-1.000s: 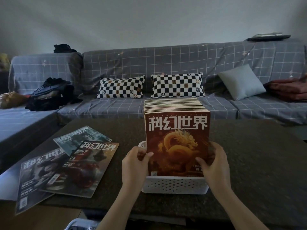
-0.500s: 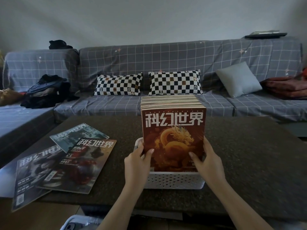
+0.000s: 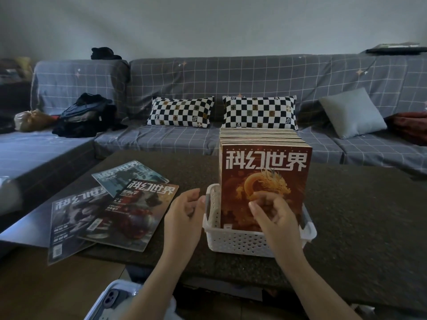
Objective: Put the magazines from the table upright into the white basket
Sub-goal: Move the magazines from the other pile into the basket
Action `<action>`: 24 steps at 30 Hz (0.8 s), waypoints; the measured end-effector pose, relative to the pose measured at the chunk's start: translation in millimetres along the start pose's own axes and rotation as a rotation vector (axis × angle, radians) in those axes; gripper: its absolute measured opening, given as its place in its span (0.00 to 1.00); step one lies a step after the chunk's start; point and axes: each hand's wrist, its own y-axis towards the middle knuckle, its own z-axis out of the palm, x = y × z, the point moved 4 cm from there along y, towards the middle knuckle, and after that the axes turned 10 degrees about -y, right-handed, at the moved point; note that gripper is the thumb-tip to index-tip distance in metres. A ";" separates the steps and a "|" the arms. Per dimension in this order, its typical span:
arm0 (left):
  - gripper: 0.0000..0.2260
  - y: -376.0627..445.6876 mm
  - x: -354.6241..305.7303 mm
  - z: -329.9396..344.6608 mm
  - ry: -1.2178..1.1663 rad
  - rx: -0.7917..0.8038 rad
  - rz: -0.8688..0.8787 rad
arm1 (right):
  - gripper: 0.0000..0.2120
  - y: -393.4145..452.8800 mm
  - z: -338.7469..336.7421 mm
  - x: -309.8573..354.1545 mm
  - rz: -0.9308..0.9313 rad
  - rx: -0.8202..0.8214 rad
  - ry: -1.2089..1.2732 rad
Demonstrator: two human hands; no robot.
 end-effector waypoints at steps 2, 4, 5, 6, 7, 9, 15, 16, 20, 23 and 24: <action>0.10 2.5 5.5 -16.4 0.033 -0.018 -0.002 | 0.07 -1.1 24.8 8.0 0.001 0.083 0.019; 0.09 5.5 14.4 -33.2 0.074 -0.038 -0.008 | 0.07 -2.6 52.0 12.8 0.004 0.159 0.030; 0.08 7.3 20.5 -41.8 0.091 -0.047 -0.015 | 0.08 -3.5 66.3 14.3 0.007 0.192 0.035; 0.07 9.2 27.4 -50.1 0.109 -0.054 -0.023 | 0.08 -5.1 81.3 15.8 0.012 0.228 0.044; 0.07 11.3 35.0 -58.1 0.124 -0.062 -0.031 | 0.08 -7.2 96.3 17.4 0.014 0.269 0.047; 0.07 15.8 52.2 -73.8 0.153 -0.073 -0.059 | 0.09 -11.0 123.8 21.4 -0.012 0.321 0.015; 0.07 28.8 106.5 -110.6 0.184 -0.140 -0.199 | 0.11 -8.9 191.1 18.9 0.031 0.447 -0.058; 0.07 31.8 112.3 -113.5 0.199 -0.142 -0.198 | 0.12 -7.8 199.9 15.5 0.051 0.462 -0.081; 0.09 46.4 131.3 -127.0 0.304 -0.166 -0.191 | 0.15 -5.9 230.4 -0.7 0.168 0.526 -0.149; 0.09 56.2 146.8 -139.8 0.367 -0.201 -0.196 | 0.16 -7.6 251.0 -12.5 0.278 0.579 -0.142; 0.09 59.3 152.1 -143.8 0.392 -0.212 -0.196 | 0.16 -8.5 257.0 -15.7 0.322 0.587 -0.129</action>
